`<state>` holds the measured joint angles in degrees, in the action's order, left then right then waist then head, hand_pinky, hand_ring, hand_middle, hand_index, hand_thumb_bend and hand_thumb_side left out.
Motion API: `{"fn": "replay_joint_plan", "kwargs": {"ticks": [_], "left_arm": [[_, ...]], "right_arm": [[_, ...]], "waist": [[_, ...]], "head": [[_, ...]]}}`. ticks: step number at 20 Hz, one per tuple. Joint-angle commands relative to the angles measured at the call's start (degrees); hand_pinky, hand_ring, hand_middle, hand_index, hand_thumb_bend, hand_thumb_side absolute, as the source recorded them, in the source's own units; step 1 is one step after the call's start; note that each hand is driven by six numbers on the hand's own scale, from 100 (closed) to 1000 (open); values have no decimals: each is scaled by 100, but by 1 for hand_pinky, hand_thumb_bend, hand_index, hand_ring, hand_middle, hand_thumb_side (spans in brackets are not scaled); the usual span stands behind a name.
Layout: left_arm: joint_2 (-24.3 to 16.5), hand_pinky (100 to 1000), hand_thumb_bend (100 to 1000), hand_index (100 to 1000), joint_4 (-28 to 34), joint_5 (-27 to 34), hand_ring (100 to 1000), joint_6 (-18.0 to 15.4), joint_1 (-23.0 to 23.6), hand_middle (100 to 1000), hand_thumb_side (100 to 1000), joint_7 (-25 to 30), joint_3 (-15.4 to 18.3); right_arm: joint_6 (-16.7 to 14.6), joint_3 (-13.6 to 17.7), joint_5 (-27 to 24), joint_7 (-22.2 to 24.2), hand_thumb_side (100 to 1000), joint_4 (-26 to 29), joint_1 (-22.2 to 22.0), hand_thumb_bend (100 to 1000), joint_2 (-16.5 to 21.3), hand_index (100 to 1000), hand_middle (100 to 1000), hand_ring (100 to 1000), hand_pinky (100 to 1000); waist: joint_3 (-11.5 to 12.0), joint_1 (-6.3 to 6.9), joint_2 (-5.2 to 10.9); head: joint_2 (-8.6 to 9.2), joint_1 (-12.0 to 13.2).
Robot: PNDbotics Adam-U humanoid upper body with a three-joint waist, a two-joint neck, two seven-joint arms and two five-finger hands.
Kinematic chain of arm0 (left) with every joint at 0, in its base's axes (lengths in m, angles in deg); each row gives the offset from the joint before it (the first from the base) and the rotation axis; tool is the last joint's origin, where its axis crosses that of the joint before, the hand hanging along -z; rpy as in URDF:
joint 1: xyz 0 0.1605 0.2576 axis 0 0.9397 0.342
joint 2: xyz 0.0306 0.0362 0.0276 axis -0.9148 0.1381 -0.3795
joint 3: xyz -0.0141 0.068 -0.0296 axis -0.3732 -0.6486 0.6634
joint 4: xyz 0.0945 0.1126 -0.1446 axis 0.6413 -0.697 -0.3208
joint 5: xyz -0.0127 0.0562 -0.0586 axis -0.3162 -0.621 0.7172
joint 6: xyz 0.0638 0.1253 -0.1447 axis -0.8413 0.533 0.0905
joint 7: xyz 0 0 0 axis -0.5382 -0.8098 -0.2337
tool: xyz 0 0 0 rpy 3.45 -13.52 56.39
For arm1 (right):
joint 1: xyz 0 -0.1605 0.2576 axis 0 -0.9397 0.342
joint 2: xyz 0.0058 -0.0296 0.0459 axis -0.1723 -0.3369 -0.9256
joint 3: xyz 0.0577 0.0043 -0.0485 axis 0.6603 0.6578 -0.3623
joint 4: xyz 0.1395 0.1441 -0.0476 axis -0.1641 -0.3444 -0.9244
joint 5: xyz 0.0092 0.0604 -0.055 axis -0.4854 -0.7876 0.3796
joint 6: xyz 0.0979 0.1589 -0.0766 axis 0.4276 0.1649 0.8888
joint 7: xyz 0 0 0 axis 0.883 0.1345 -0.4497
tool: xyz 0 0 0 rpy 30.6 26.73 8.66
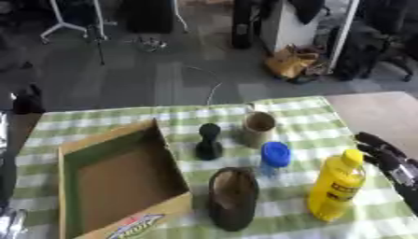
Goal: Pick up objects on the table and place them in the box.
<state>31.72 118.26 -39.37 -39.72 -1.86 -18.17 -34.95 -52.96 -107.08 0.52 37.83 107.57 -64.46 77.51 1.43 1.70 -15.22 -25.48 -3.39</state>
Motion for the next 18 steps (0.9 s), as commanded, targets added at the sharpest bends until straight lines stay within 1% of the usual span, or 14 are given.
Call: {"fn": "replay_joint_plan", "kwargs": {"ticks": [1,3,8,16,17,18], "left_arm": [[-31,860,100,746,109,29,912,-5,-52,840,1000,10,17],[-27,860,100,746,109,35,912,-9,-43,841,1000,9,15],[-6,860,101,746,109,48,912,-19,-33,843,1000,24,4],[5,858,102,745,109,84,911,-27,-14,842,1000,24,-6],[7,857,102,744,109,89,910,-29,-13,841,1000,25,-9],[11,857,102,744,109,95,910,-30,-12,841,1000,26,-13]], "right_arm": [[-8,9,152,65,930,156,70,797,86,1000,989,1000,1000],[-25,-11,223,116,916,197,72,804,76,1000,993,1000,1000],[-11,-90,363,232,921,326,88,804,45,1000,993,1000,1000],[82,-130,478,251,907,324,156,812,-4,1000,987,1000,1000],[109,-126,506,238,888,309,164,816,-7,1000,974,1000,1000],[144,-120,540,216,888,289,175,816,-11,1000,974,1000,1000]], "waist": [[-13,-21,86],[-25,-25,88],[-33,-27,97],[-8,-30,88],[-5,-31,86],[-1,-31,84]], "head": [[47,13],[40,13],[37,14],[53,32],[53,31],[58,30]]}}
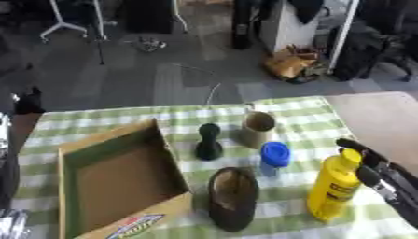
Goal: Pick up objects on the table and place them in the box.
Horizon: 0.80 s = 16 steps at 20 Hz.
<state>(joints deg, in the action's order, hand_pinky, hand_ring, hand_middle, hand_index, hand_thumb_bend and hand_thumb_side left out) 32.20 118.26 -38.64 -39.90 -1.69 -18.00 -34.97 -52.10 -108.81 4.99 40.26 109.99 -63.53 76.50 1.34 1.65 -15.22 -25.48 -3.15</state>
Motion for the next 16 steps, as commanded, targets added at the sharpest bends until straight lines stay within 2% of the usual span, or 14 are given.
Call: {"fn": "replay_joint_plan", "kwargs": {"ticks": [1,2,3,12,16], "left_arm": [[-34,856,102,744,109,28,910,-14,-29,841,1000,11,-13],[-32,856,102,744,109,33,910,-16,-29,841,1000,12,-15],[-29,856,102,741,109,39,910,-17,-30,841,1000,11,-17],[0,853,102,737,109,112,904,-30,-49,834,1000,13,-37],[-5,851,101,736,109,141,903,-22,-53,833,1000,3,-35]], "right_arm": [[94,56,128,-56,888,29,92,811,83,1000,953,1000,995],[126,58,158,-94,888,15,101,811,76,1000,953,1000,995],[155,62,183,-140,882,3,108,791,70,1000,903,1000,984],[474,73,319,-547,861,-106,156,726,46,1000,884,1000,971],[590,81,296,-704,848,-195,172,705,18,962,847,1000,959]], "waist": [[12,-26,81],[16,-26,79],[19,-25,75],[52,-20,47],[58,-13,28]], "head": [[64,6],[69,6],[74,6],[94,4],[97,2]]}}
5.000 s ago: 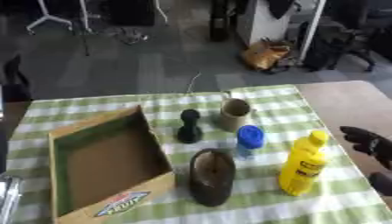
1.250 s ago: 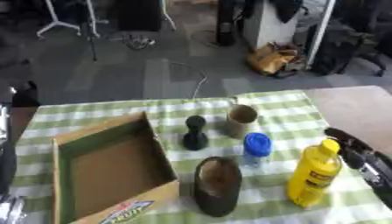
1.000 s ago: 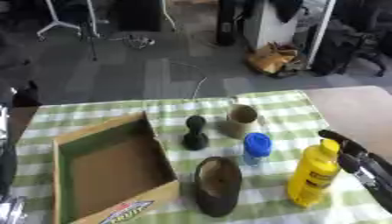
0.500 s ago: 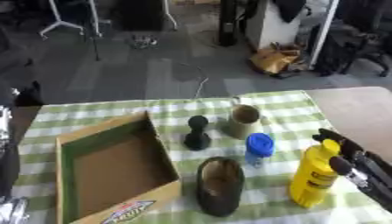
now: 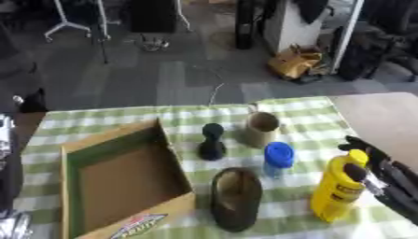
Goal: Pick up objects on the table and place them in the box.
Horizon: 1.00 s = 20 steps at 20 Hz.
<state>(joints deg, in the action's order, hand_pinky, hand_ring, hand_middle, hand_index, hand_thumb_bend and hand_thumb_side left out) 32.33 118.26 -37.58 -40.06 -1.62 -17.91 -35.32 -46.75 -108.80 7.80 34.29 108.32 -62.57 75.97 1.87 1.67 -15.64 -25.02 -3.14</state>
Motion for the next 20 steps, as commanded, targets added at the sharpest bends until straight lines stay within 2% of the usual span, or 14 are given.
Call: {"fn": "replay_joint_plan", "kwargs": {"ticks": [1,9,12,15,20], "left_arm": [[-18,851,100,735,109,38,903,-2,-61,832,1000,-7,-1],[-13,850,101,735,109,56,903,0,-79,828,1000,-18,1],[-9,849,100,733,109,74,901,0,-91,826,1000,-20,-5],[-6,849,100,733,109,95,900,5,-119,823,1000,-19,-8],[-7,848,100,731,109,127,896,13,-144,822,1000,-15,-16]], "right_arm": [[71,79,16,-138,840,-44,81,699,68,955,833,1000,955],[149,49,84,-119,835,-91,91,699,46,958,832,1000,952],[170,33,135,-18,836,-127,104,706,28,988,871,1000,965],[191,48,201,123,829,-233,128,704,-17,979,862,1000,962],[128,81,187,21,812,-386,155,674,-82,945,789,1000,950]], "waist": [[4,-14,68],[5,-5,55],[35,-2,28],[66,7,-4],[82,20,-52]], "head": [[51,2],[58,6],[96,13],[127,17],[159,19]]}}
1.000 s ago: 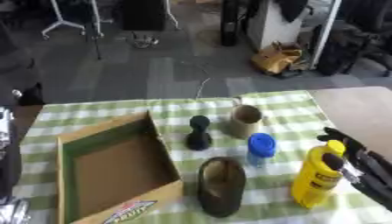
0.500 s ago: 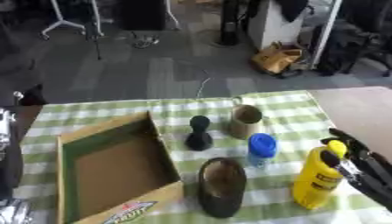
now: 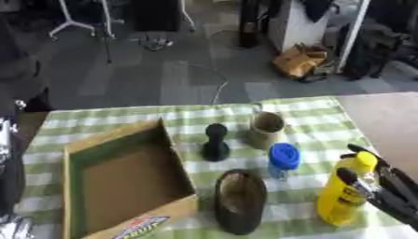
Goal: Pick up objects on the table and place them in the box.
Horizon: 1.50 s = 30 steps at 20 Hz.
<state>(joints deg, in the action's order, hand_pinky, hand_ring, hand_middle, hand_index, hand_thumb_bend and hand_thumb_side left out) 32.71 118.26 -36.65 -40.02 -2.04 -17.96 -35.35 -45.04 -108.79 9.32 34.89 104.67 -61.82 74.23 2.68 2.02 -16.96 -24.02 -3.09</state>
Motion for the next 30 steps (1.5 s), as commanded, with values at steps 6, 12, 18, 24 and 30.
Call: {"fn": "replay_joint_plan", "kwargs": {"ticks": [6,12,18,24,30], "left_arm": [[-34,847,100,730,109,69,897,5,-110,821,1000,-6,-25],[-29,846,100,729,109,91,903,6,-111,819,1000,-8,-25],[-20,845,100,727,109,97,902,15,-121,818,1000,-13,-26],[-12,843,100,726,109,108,899,34,-128,817,1000,-27,-34],[-4,842,100,725,109,115,897,60,-127,817,1000,-28,-44]], "right_arm": [[-66,65,152,48,832,-66,58,708,82,979,837,1000,972],[-95,69,330,359,820,-193,74,723,15,996,866,1000,979],[-95,67,387,509,786,-254,89,707,-16,980,851,1000,961],[-54,98,346,315,705,-303,113,676,-45,884,737,812,871],[-12,127,53,-81,634,-311,126,658,-32,756,569,653,751]], "waist": [[8,-12,51],[15,-7,28],[29,-4,11],[32,-2,-11],[44,7,-17]], "head": [[83,16],[111,21],[138,38],[145,45],[177,47]]}}
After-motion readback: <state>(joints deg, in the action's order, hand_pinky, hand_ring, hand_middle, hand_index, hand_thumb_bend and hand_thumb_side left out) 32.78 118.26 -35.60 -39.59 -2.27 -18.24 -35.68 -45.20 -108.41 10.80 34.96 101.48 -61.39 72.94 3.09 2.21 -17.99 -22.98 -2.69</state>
